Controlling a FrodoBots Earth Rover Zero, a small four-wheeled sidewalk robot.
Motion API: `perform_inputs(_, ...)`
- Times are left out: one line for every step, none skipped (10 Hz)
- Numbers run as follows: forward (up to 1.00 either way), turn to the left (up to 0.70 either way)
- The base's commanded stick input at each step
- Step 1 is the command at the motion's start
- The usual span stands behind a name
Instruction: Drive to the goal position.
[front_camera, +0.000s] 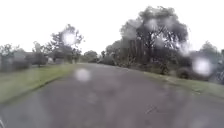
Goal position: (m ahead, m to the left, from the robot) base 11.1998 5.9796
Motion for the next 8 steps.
perform_inputs(1.00, 0.00)
perform_inputs(1.00, 0.00)
perform_inputs(1.00, 0.00)
perform_inputs(1.00, 0.00)
perform_inputs(1.00, 0.00)
perform_inputs(1.00, 0.00)
perform_inputs(1.00, 0.00)
perform_inputs(1.00, 0.00)
